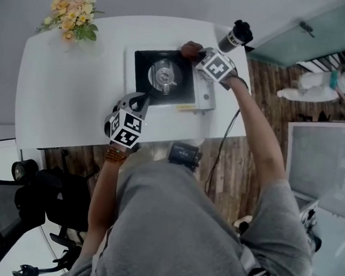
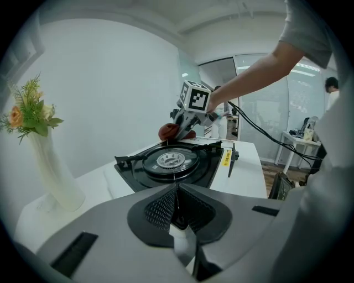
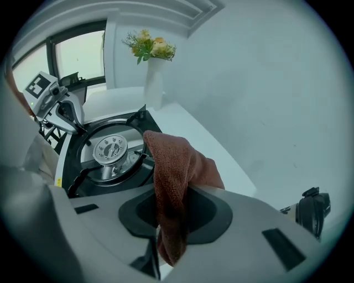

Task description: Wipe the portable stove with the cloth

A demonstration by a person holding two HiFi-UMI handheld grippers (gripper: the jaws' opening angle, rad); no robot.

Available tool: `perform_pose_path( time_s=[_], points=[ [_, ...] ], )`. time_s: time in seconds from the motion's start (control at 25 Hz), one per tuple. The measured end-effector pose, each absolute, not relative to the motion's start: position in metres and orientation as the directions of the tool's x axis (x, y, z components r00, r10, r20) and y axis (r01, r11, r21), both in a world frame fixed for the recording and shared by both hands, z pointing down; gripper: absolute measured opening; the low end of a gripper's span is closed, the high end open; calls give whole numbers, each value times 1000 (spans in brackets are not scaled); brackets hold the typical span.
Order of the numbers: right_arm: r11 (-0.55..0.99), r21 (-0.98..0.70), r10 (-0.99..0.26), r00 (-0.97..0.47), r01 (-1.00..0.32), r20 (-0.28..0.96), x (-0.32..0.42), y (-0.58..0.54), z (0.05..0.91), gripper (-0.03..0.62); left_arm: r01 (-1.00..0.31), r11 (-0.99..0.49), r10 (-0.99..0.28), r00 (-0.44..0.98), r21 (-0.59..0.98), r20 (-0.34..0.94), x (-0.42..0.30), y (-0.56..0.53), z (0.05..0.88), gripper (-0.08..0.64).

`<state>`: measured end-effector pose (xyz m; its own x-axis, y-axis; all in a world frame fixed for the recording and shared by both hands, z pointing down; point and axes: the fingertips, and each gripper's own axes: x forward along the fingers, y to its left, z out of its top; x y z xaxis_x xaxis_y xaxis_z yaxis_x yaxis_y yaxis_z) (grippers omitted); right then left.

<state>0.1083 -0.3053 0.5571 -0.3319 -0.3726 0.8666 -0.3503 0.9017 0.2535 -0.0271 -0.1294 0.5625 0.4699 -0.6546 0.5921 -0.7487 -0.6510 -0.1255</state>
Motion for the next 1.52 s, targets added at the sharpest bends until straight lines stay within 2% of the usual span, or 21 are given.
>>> perform_pose_path(
  time_s=[0.2,0.52,1.52],
  points=[
    [915,304,-378,-301,-267,876,105,-296,557,84,-748,-651,-656,470,-127,591,-26,-129,562,41],
    [920,263,-351,-310,-292,883,110,-281,559,80,-747,-652,-656,470,-130,590,-26,-128,562,41],
    [956,251,-287,-305,-153,908,115,-222,560,75,-750,-648,-662,467,-135,586,-26,-129,562,41]
  ],
)
